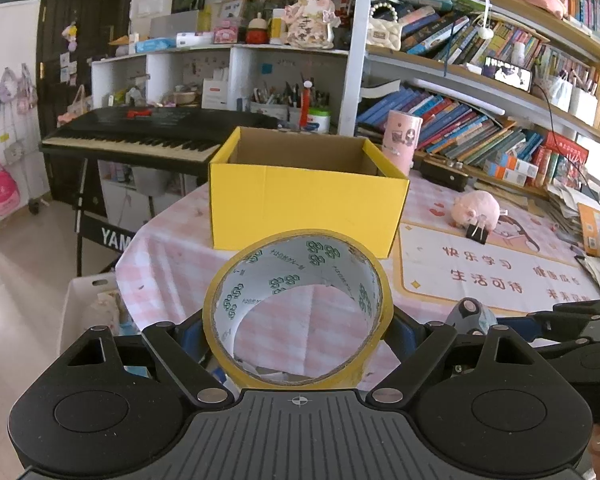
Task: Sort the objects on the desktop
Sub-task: 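Lower the grey toy car with the right tool while the left tool lowers the tape roll into the box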
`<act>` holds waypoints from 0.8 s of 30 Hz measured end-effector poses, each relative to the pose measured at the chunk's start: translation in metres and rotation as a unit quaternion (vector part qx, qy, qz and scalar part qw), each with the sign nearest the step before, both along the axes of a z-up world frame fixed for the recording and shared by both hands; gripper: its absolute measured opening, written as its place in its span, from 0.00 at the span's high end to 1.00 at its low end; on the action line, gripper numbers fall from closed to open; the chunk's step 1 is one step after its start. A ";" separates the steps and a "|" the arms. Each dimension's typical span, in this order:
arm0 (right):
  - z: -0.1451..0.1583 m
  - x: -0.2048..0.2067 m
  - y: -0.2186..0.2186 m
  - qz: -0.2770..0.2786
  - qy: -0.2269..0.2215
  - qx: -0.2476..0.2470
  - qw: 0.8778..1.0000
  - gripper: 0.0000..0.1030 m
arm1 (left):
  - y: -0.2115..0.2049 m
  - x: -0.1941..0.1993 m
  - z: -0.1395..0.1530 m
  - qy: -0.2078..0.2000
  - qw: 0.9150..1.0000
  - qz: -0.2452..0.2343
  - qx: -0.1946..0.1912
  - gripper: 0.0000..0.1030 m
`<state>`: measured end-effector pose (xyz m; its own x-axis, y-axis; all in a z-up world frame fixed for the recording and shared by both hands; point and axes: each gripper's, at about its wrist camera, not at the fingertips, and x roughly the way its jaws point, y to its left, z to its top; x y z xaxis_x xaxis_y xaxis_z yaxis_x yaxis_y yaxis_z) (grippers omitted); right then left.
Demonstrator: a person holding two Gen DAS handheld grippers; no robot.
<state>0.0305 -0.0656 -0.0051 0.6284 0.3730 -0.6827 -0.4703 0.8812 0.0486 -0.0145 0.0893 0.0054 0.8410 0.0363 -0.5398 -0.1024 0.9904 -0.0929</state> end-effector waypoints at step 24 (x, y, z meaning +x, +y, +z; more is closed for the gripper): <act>0.024 0.078 0.004 0.021 -0.039 0.020 0.999 0.49 | 0.006 0.059 0.023 -0.058 0.997 0.041 0.022 0.15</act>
<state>0.1085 -0.0621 0.0191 0.6620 0.4269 -0.6161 -0.5113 0.8582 0.0453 0.0445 0.0950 0.0282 0.8910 0.1283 -0.4354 -0.1738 0.9826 -0.0661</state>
